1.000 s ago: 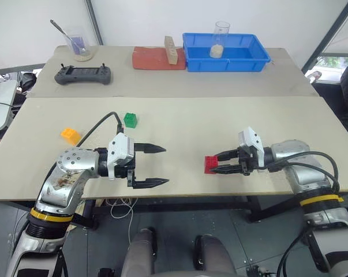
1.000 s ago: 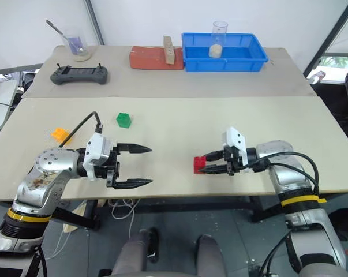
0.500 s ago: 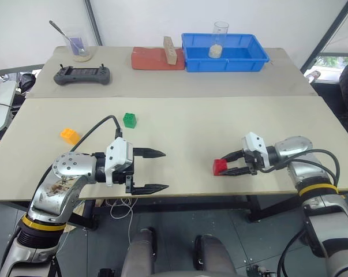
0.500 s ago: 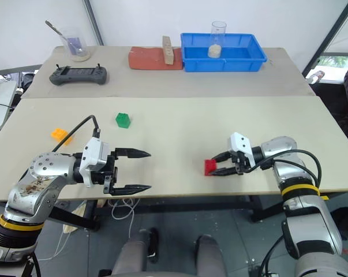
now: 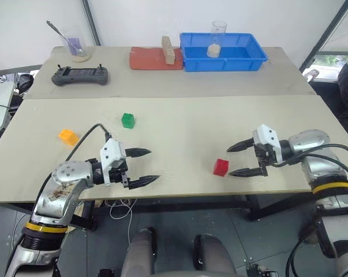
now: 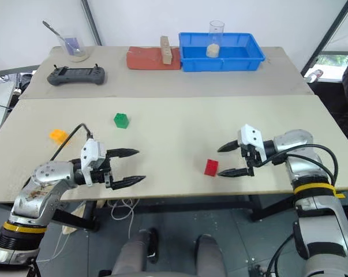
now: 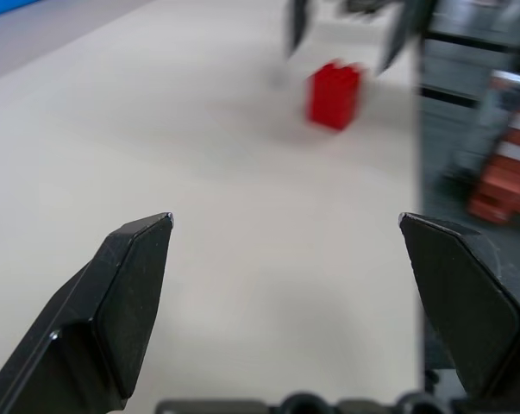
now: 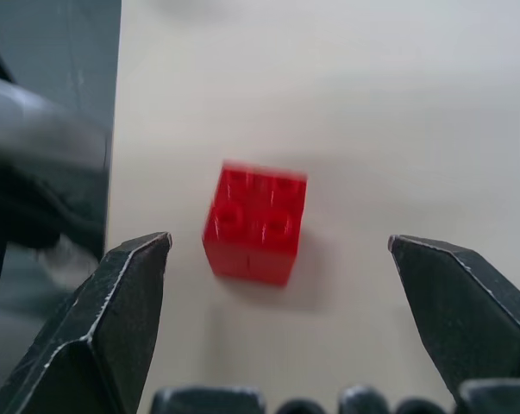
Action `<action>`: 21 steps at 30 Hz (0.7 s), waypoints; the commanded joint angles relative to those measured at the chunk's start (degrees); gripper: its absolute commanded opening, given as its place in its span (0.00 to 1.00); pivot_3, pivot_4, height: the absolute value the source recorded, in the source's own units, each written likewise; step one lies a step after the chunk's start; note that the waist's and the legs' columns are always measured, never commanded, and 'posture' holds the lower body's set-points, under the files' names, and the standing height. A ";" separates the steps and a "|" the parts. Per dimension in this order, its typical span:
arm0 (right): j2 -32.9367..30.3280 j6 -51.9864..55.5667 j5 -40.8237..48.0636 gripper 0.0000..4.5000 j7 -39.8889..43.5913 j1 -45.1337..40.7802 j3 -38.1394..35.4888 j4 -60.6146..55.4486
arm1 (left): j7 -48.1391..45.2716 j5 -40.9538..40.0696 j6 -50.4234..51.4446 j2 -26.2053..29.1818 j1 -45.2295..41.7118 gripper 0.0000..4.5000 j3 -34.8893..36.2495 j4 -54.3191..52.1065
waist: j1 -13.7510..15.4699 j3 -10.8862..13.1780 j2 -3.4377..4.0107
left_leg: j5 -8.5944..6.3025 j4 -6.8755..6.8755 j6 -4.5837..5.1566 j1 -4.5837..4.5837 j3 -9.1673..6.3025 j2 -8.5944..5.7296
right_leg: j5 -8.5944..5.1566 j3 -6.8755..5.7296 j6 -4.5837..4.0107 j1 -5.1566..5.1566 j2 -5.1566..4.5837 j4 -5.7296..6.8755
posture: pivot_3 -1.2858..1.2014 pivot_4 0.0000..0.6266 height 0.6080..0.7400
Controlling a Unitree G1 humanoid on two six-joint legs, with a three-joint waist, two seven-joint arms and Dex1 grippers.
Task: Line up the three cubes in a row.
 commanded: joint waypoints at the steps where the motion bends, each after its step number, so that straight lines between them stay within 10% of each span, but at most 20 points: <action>1: -1.78 7.52 3.64 1.00 -3.91 4.21 -3.49 -11.42 | 4.31 1.12 -2.56 -2.26 1.31 1.00 1.26 -1.07 | 0.26 0.00 0.00 | -0.01 0.00 -0.01 0.00 0.00 -0.01 | 0.00 0.00 0.00 0.00 -0.02 0.00 | 0.52 0.24 1.00; 13: -4.57 13.52 6.00 1.00 -8.89 11.80 -5.89 -21.76 | 4.06 1.05 -2.01 -2.47 0.65 1.00 0.82 -2.33 | 0.53 0.00 -0.01 | -0.06 0.16 -0.09 -0.03 0.05 0.00 | -0.16 -0.07 -0.25 -0.04 -0.09 -0.08 | 0.52 0.24 1.00; 21: -3.19 28.98 14.69 1.00 -20.10 6.29 -11.23 -32.62 | 23.17 9.21 -7.60 -10.42 -6.48 1.00 4.43 11.03 | 0.61 0.01 -0.02 | -0.06 0.29 -0.04 -0.11 0.01 -0.03 | 0.06 -0.05 0.02 0.06 -0.09 -0.08 | 0.52 0.24 1.00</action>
